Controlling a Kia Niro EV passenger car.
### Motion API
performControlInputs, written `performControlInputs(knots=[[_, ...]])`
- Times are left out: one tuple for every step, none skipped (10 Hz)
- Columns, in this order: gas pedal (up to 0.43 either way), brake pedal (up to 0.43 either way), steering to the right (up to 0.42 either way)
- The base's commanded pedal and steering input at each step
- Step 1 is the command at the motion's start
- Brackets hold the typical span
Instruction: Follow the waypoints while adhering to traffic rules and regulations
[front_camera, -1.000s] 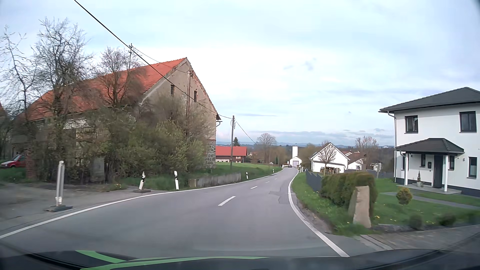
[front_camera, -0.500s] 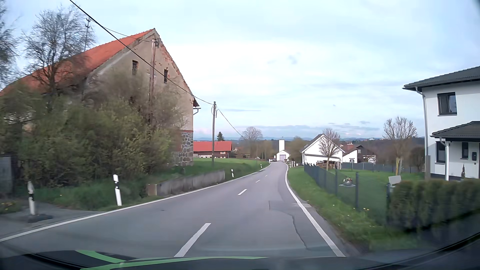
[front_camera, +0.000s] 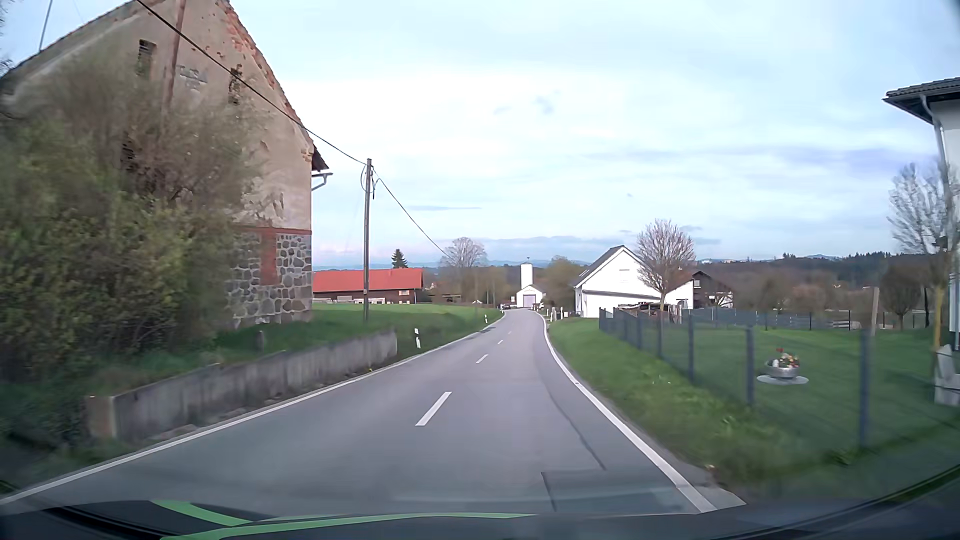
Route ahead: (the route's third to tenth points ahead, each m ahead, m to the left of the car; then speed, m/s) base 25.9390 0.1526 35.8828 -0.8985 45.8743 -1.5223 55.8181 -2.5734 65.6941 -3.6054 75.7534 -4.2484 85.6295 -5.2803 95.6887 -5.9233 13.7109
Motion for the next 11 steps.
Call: performControlInputs(knots=[[0.028,0.000,0.033],[0.028,0.000,0.031],[0.028,0.000,0.029],[0.028,0.000,0.028],[0.028,0.000,0.026],[0.028,0.000,0.021],[0.028,0.000,0.017],[0.028,0.000,0.014],[0.020,0.000,0.013],[0.008,0.000,0.012],[0.008,0.000,0.011]])
